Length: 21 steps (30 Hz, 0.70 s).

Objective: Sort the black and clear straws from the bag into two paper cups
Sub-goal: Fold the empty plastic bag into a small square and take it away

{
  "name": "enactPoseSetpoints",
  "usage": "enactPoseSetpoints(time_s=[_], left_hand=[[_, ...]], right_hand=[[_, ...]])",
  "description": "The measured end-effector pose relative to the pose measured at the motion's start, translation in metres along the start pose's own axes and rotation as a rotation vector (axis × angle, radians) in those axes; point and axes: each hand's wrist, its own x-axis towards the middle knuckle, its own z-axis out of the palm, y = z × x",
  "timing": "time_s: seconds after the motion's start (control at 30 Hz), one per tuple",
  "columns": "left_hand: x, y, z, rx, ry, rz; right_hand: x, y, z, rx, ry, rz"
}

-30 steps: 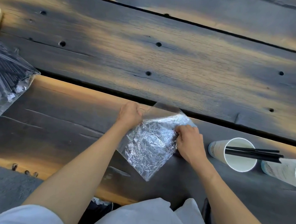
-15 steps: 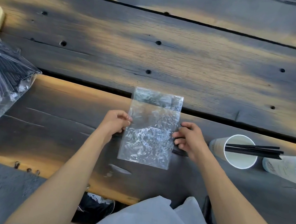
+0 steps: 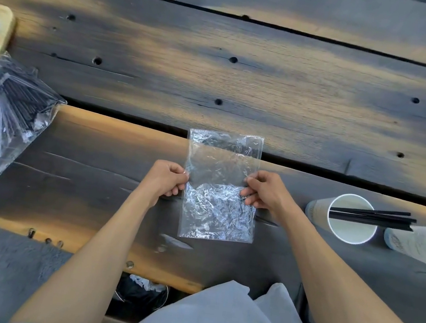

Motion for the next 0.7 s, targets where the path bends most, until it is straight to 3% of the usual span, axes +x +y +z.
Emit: enactPoseSetpoints(time_s=[0.43, 0.7], left_hand=[[0.007, 0.007, 0.001, -0.143, -0.136, -0.133], [0.004, -0.001, 0.002, -0.147, -0.153, -0.100]], right_hand=[[0.008, 0.007, -0.007, -0.007, 0.005, -0.002], [0.007, 0.012, -0.005, 0.158, 0.079, -0.001]])
